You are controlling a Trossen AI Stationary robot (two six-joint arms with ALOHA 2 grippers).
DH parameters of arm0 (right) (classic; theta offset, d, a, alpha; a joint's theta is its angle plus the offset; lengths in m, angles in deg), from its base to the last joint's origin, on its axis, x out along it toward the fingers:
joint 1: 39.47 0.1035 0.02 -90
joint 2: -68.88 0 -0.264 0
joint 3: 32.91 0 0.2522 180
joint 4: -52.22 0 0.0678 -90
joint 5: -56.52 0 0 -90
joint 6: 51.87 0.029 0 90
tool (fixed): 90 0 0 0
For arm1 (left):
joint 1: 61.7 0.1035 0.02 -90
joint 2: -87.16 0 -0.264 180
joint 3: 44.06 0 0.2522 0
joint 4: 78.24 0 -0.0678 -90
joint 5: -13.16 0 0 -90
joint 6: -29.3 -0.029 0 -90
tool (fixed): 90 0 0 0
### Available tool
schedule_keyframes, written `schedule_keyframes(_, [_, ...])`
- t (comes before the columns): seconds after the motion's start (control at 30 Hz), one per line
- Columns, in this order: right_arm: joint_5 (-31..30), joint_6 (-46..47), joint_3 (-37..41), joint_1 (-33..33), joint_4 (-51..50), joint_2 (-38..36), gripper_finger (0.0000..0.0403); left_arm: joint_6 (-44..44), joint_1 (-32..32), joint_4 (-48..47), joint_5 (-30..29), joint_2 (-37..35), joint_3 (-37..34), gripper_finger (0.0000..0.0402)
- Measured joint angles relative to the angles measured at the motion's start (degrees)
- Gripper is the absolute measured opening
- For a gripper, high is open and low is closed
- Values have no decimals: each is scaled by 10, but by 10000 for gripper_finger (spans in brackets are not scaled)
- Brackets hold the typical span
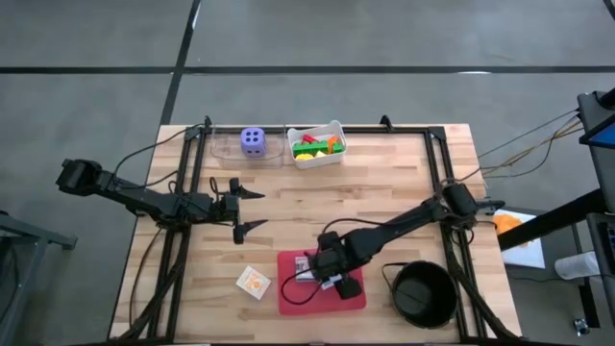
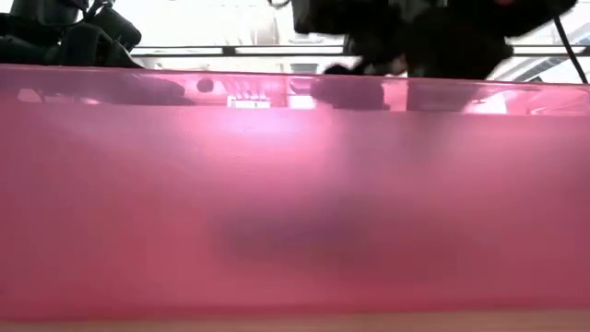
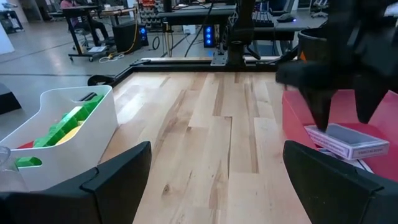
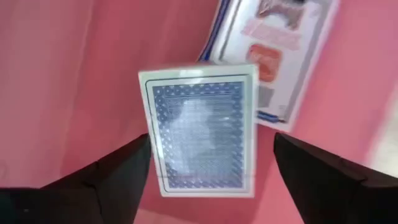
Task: Pick & Place Toys
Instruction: Put the blue deck of cards into the red bin, then put the orange deck of cards into the red bin
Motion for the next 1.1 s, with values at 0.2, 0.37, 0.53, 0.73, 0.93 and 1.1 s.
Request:
schedule_keyframes(0.2, [-38, -7, -11, 1, 12, -40, 329, 0, 0, -2, -2, 0, 0, 361])
schedule_keyframes(0.37, [-51, -58, 13, 1, 158, -78, 329, 0, 0, -4, -4, 0, 0, 361])
schedule_keyframes(0.53, [-50, -134, 90, -1, 418, -101, 330, 0, 0, -7, -5, 0, 0, 361])
schedule_keyframes(0.73, [-50, -178, 223, -27, 661, -125, 330, 7, 0, -18, -4, 1, 0, 361])
schedule_keyframes(0.93, [-50, -149, 350, -71, 712, -210, 330, 21, 0, -23, 0, 1, -9, 362])
schedule_keyframes(1.1, [-59, -122, 442, -100, 721, -300, 330, 60, 0, -35, 52, 1, -6, 362])
